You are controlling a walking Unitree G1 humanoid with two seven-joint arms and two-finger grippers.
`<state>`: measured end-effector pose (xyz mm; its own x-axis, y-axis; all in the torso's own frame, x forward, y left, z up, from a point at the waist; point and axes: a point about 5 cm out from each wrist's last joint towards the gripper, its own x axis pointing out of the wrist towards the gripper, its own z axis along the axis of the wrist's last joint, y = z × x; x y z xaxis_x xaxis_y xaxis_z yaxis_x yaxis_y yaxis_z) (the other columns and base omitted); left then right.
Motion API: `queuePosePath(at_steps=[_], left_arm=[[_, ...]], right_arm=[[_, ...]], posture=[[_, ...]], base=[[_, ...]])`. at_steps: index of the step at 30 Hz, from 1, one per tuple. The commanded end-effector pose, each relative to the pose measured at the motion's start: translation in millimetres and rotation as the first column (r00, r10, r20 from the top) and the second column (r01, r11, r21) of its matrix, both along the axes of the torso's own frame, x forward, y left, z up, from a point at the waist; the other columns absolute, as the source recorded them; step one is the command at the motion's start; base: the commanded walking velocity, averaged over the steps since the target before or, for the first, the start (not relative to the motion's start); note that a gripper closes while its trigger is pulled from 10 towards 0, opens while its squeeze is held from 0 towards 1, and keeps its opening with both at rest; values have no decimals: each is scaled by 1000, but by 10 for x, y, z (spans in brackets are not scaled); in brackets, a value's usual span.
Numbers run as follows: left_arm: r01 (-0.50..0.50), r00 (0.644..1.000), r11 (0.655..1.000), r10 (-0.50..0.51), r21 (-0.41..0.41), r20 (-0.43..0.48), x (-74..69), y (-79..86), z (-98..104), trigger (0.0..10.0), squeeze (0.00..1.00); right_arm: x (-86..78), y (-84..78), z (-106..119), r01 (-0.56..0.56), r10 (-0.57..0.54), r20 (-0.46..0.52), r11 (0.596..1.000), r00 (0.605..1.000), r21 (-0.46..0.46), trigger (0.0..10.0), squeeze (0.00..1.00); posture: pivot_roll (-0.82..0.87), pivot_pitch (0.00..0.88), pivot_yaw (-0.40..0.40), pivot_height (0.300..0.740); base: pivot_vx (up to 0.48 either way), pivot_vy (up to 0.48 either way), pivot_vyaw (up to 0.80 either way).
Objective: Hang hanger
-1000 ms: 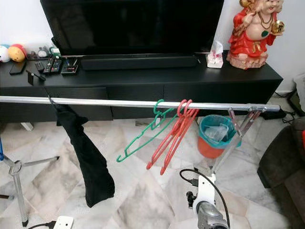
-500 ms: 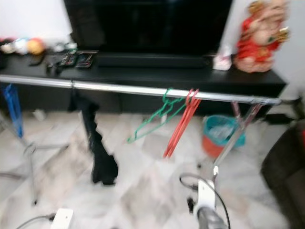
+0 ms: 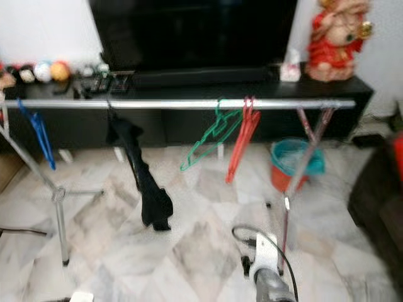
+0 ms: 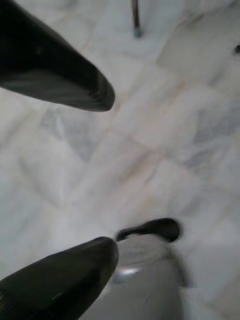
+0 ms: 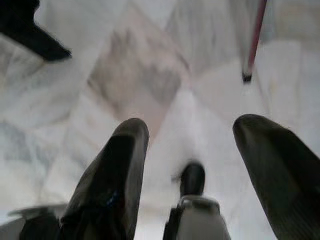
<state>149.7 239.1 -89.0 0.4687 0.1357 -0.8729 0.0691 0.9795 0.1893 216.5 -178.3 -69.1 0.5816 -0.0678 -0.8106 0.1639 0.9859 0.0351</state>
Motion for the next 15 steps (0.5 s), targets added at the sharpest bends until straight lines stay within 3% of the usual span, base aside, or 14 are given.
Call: queuePosePath(at_steps=[1,7,15], left_arm=[[4,999,1000,-4,-8,-37,-104,-18,-44,10000,0],[-2,999,1000,2,12,-32,-70,42,-18,10000,0],[-2,1000,1000,3,8,-28,-61,29,-18,10000,0]], right_arm=[[85,27,50,-1,1,30,1000,1000,3,10000,0],[88,180,40,-58,57,33,998,998,19,10000,0],[126,77,72,-29,30,49,1000,998,-9,10000,0]], posture=[[7,0,64,740],[-39,0,84,740],[-36,0,90,740]], base=[[-247,0,0],[-252,0,0],[-256,0,0]])
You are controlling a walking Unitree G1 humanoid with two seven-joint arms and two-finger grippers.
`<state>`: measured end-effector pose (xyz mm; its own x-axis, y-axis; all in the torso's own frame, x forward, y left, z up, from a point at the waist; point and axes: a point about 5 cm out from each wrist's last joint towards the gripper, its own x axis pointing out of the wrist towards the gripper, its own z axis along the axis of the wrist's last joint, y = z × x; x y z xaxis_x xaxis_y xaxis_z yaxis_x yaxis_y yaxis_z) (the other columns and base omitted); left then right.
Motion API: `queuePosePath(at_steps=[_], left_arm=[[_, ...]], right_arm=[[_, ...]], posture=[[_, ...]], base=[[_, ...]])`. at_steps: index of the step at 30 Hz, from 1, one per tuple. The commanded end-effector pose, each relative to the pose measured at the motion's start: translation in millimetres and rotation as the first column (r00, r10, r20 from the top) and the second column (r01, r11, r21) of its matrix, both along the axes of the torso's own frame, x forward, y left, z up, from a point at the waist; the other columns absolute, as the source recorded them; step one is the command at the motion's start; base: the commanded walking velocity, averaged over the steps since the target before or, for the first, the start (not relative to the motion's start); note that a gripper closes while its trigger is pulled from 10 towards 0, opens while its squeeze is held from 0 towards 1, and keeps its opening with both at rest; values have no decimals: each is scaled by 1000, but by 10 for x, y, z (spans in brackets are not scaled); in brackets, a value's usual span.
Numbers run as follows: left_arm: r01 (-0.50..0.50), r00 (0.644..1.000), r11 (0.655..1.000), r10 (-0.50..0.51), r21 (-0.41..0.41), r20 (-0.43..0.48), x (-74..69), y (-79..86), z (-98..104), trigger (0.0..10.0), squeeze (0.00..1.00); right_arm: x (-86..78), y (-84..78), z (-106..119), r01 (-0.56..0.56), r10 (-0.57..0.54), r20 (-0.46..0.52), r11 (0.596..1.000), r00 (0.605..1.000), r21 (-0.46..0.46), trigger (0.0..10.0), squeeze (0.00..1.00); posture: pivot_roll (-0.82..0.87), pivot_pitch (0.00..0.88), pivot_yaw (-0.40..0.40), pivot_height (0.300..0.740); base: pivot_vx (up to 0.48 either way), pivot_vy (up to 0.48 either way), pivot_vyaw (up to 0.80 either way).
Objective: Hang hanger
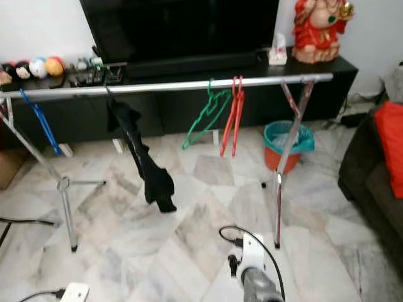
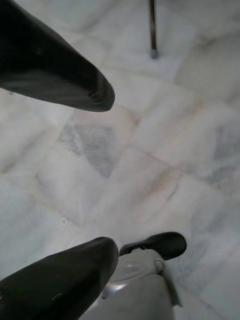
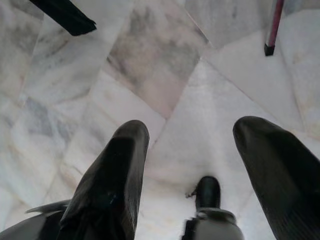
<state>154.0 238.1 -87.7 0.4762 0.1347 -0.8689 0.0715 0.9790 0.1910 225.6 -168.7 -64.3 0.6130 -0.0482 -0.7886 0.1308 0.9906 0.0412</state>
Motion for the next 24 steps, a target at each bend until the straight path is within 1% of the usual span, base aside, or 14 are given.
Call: queuePosePath(at_steps=[1,3,4,6,7,8,9,10,12,17,24], left_arm=[[-6,999,1000,6,7,-37,-105,37,-32,10000,0],[-21,999,1000,20,-7,-36,-118,-12,-50,10000,0],[-21,999,1000,20,-7,-36,-118,-12,-50,10000,0],[-33,999,999,31,-37,-41,-151,-127,-89,10000,0],[-33,999,999,31,-37,-41,-151,-127,-89,10000,0],[-37,999,998,35,-48,-42,-159,-168,-100,10000,0],[-40,998,998,37,-53,-42,-162,-185,-105,10000,0],[-40,998,998,38,-55,-41,-161,-196,-107,10000,0],[-42,998,997,39,-59,-39,-158,-221,-111,10000,0],[-66,997,996,64,-59,-34,-157,-235,-114,10000,0],[-38,999,998,36,-51,-35,-139,-216,-104,10000,0]], right_arm=[[37,-27,26,3,-3,13,1000,1000,-10,10000,0],[29,-91,27,27,-27,10,1000,1000,-13,10000,0],[29,-91,27,27,-27,10,1000,1000,-13,10000,0],[21,-210,36,18,-18,1,999,1000,-28,10000,0],[21,-210,36,18,-18,1,999,1000,-28,10000,0],[18,-255,40,16,-16,-2,999,1000,-38,10000,0],[16,-277,42,18,-19,-4,999,1000,-44,10000,0],[17,-297,45,19,-19,-5,999,1000,-49,10000,0],[18,-344,54,23,-24,-6,998,1000,-62,10000,0],[28,-372,66,13,-13,1,998,1000,-69,10000,0],[49,-342,75,15,-14,12,998,1000,-63,10000,0]], posture=[[-36,0,90,740],[-39,0,69,740],[-39,0,69,740],[-35,0,31,740],[-35,0,31,740],[-28,0,12,740],[-28,0,12,740],[-17,0,-8,740],[-12,0,-22,740],[-8,0,-37,740],[-12,0,-12,740]], base=[[-259,0,0],[-261,0,0],[-262,0,0],[-257,0,0],[-255,0,0],[-259,0,0],[-259,0,0],[-262,0,0],[-253,0,0],[-49,0,0],[0,0,0]])
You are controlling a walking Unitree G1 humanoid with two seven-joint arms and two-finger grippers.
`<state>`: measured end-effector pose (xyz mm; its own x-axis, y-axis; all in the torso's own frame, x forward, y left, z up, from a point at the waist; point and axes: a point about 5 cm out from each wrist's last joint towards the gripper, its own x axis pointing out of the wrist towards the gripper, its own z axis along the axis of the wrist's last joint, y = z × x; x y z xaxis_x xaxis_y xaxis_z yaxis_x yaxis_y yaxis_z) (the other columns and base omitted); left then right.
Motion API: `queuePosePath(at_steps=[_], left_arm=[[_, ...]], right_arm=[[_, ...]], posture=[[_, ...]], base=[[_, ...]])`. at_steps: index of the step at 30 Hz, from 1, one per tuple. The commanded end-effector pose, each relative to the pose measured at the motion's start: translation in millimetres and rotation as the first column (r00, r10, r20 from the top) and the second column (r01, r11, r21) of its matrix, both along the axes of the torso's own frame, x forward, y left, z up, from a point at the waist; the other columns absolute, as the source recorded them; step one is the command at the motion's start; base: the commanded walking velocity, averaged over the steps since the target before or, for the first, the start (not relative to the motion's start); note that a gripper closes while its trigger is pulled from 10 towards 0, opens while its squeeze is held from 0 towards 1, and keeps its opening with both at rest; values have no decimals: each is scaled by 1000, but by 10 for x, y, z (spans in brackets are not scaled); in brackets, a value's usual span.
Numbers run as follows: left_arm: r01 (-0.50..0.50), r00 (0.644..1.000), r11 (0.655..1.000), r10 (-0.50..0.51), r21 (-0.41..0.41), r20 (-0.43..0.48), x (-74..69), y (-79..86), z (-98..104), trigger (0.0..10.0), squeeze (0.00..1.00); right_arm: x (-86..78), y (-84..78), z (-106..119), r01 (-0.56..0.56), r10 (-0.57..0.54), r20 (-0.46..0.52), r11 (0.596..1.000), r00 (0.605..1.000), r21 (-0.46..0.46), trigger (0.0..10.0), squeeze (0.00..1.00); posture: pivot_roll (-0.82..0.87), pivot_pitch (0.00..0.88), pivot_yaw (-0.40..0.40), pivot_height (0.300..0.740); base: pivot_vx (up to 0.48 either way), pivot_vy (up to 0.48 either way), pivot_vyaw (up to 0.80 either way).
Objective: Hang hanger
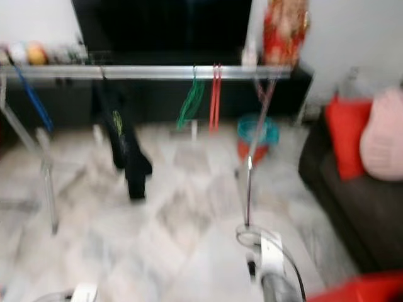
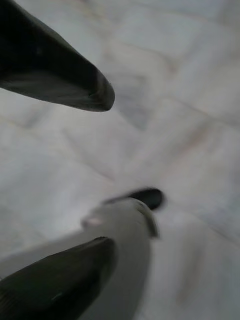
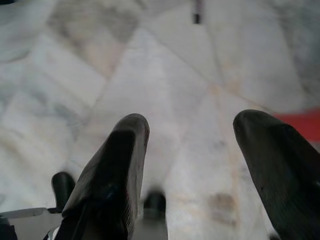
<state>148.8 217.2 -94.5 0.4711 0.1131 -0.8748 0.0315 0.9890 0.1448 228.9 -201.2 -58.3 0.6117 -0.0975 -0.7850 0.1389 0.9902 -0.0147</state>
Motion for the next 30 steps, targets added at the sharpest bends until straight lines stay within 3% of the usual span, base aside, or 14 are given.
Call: queuePosePath(at_steps=[1,14,30], left_arm=[[5,999,1000,-5,-4,-34,-86,-3,-34,10000,0],[28,999,1000,-28,11,-33,-59,36,-17,10000,0],[27,999,1000,-27,4,-30,-65,36,-18,10000,0]], right_arm=[[17,-13,15,10,-10,13,1000,1000,-5,10000,0],[26,43,8,54,-54,2,998,999,16,10000,0],[27,43,9,38,-38,4,999,999,13,10000,0]], posture=[[-12,0,-12,740],[-26,0,21,740],[-18,0,19,740]], base=[[0,0,0],[0,0,0],[0,0,-688]])
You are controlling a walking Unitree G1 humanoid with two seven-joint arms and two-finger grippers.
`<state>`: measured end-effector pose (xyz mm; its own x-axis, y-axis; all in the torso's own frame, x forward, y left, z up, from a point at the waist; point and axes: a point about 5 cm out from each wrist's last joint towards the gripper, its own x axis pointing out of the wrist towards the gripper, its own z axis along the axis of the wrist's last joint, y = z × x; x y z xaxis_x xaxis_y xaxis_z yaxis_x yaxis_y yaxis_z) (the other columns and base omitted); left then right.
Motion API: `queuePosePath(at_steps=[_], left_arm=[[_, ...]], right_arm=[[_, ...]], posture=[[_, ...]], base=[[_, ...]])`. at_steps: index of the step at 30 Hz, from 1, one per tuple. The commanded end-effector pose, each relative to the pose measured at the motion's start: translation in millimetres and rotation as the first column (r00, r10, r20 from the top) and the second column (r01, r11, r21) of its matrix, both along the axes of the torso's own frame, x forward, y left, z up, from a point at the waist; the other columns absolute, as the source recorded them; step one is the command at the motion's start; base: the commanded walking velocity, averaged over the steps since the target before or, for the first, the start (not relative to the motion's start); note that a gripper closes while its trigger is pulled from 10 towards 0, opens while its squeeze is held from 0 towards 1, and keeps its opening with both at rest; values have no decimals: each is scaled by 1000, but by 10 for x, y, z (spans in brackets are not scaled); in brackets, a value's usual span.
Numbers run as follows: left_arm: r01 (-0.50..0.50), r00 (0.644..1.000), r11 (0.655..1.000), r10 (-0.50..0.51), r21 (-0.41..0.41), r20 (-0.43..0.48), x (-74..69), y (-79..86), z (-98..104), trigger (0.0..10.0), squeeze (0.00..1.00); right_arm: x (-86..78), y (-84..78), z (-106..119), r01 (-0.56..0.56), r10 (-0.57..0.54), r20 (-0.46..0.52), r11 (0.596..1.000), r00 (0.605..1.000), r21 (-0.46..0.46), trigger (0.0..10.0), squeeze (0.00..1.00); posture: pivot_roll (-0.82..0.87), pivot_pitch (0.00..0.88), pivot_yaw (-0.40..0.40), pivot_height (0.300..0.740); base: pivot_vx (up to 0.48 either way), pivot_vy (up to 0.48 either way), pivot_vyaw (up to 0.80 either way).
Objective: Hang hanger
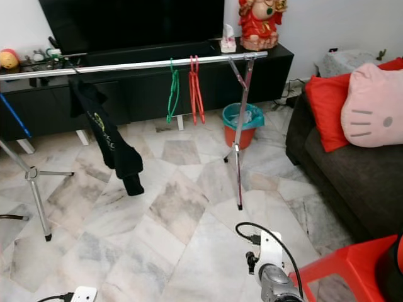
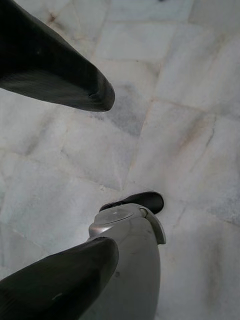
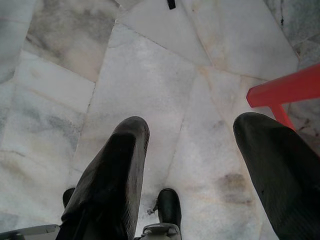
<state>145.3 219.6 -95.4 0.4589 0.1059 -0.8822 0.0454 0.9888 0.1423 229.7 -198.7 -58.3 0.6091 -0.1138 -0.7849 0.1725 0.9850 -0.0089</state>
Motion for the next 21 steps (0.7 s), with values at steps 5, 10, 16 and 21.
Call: queuePosePath(at_steps=[5,10,16,21], left_arm=[[23,1000,1000,-22,9,-22,-37,17,-11,10000,0],[23,999,1000,-23,14,-26,-46,28,-12,10000,0],[29,999,1000,-29,11,-35,-62,33,-17,10000,0],[31,999,999,-30,12,-33,-66,36,-17,10000,0]], right_arm=[[11,20,3,7,-7,-2,1000,1000,7,10000,0],[4,23,-1,20,-20,-1,1000,1000,-4,10000,0],[-7,34,-10,20,-20,0,1000,1000,3,10000,0],[-17,38,-17,26,-26,-3,1000,1000,6,10000,0]], posture=[[-18,0,22,740],[-21,0,26,740],[-24,0,31,740],[-22,0,32,740]], base=[[0,0,-685],[0,0,-686],[0,60,-685],[0,192,-685]])
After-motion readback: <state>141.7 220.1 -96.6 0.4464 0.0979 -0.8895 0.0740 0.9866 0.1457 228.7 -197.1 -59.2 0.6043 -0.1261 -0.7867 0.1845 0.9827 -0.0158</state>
